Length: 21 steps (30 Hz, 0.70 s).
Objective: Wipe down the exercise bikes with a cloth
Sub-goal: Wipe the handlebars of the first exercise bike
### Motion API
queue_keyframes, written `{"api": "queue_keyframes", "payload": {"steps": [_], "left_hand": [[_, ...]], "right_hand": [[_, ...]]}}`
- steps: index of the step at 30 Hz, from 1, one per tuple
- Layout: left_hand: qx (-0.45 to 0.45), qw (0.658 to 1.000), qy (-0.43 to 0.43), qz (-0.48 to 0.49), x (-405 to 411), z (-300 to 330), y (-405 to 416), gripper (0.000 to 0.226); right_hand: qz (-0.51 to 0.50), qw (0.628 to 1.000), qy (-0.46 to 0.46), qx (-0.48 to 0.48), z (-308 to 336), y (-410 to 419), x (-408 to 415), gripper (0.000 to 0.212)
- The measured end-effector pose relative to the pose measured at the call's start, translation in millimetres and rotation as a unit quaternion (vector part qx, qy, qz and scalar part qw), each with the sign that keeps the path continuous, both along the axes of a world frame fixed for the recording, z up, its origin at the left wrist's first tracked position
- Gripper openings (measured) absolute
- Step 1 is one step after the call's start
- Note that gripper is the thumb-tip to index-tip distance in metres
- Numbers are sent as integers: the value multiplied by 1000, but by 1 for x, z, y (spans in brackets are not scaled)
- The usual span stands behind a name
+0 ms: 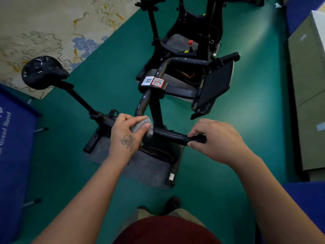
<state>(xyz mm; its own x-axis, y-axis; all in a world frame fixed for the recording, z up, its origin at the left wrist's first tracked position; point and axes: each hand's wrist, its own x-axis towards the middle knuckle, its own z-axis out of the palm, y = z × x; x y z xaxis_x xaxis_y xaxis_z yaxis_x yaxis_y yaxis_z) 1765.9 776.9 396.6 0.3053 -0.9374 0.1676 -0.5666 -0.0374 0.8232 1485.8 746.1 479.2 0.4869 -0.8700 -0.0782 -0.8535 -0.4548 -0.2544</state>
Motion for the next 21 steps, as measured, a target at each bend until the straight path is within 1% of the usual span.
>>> {"api": "queue_keyframes", "payload": {"steps": [3, 5, 13, 18, 20, 21], "left_hand": [[22, 999, -4, 49, 12, 4, -14, 29], [32, 998, -2, 58, 15, 5, -18, 29], [-7, 999, -26, 22, -4, -3, 11, 28], [6, 1000, -18, 24, 2, -2, 2, 28], [9, 1000, -15, 18, 9, -3, -7, 28], [15, 1000, -6, 16, 13, -4, -11, 28]], "right_hand": [[16, 1000, 1, -5, -1, -1, -1, 22], [27, 1000, 5, 0, 0, -3, -2, 22], [59, 998, 19, 8, 4, -5, -3, 25], [72, 996, 45, 2, 9, -3, 0, 29], [82, 995, 53, -16, 13, -3, 5, 33], [85, 995, 44, -32, 15, -3, 9, 34]]}}
